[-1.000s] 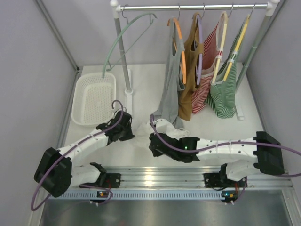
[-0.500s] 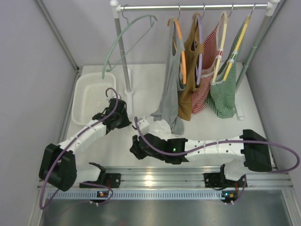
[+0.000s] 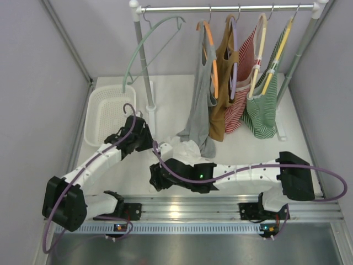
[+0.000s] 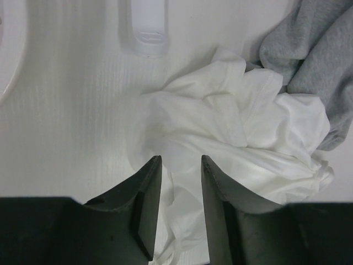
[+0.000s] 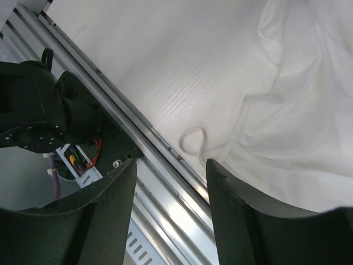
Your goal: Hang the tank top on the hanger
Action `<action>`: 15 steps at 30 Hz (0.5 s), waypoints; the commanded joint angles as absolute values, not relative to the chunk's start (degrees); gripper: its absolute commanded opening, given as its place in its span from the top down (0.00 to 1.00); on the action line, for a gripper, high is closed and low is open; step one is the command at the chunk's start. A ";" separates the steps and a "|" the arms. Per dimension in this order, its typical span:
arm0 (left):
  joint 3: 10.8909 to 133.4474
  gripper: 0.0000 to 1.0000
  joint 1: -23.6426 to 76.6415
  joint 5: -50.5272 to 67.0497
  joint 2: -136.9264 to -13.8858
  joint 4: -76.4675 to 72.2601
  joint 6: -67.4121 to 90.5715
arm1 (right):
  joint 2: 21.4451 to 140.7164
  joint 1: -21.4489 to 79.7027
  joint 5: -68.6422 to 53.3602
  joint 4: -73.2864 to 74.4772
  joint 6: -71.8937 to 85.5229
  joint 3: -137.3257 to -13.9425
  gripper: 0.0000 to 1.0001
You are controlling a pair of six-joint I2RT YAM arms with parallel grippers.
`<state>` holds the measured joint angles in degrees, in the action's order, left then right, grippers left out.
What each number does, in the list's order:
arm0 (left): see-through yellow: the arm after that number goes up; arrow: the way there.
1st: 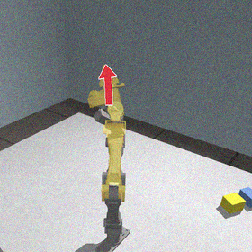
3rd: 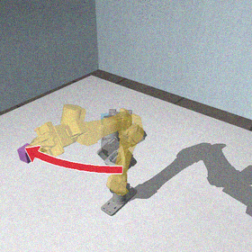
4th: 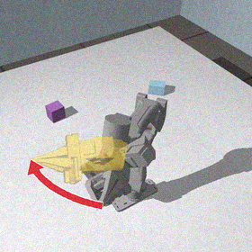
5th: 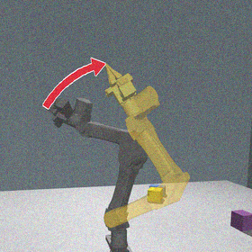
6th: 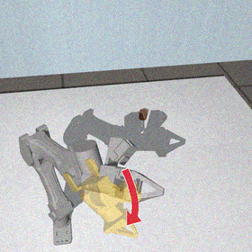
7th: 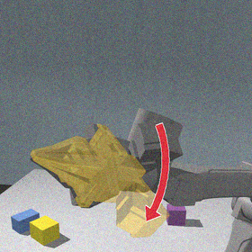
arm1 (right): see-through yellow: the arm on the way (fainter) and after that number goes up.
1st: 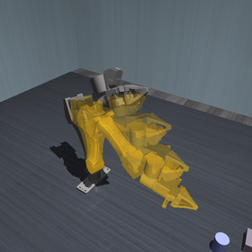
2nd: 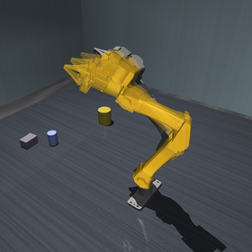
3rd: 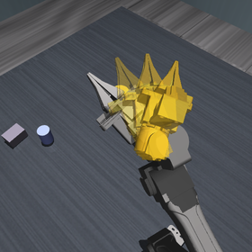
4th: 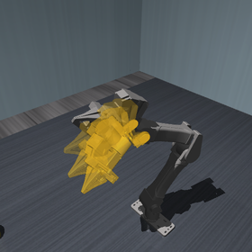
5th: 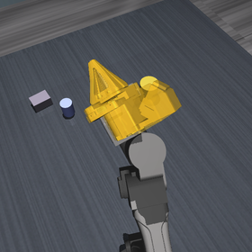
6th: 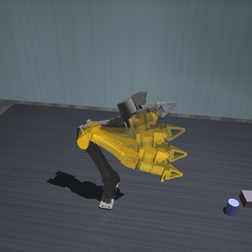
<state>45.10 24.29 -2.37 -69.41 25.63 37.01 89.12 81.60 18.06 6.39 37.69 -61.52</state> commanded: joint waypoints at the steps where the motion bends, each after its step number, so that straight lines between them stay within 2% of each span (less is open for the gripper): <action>1: 45.44 0.60 23.99 -0.44 -65.75 28.47 34.90 | 86.40 82.27 20.12 7.82 37.44 -62.58 0.46; 6: 44.83 0.58 23.99 4.29 -59.60 32.86 32.00 | 81.84 81.48 22.15 9.84 38.76 -59.60 0.45; 7: 44.74 0.50 24.08 7.00 -58.37 33.57 31.56 | 80.96 81.47 22.76 10.37 38.93 -59.15 0.45; 9: 44.91 0.42 24.34 10.96 -51.63 34.62 30.07 | 77.98 80.95 25.39 12.12 40.07 -57.49 0.45; 15: 50.35 0.38 24.96 21.17 -42.28 35.42 27.07 | 70.85 79.02 27.51 15.73 40.87 -53.62 0.44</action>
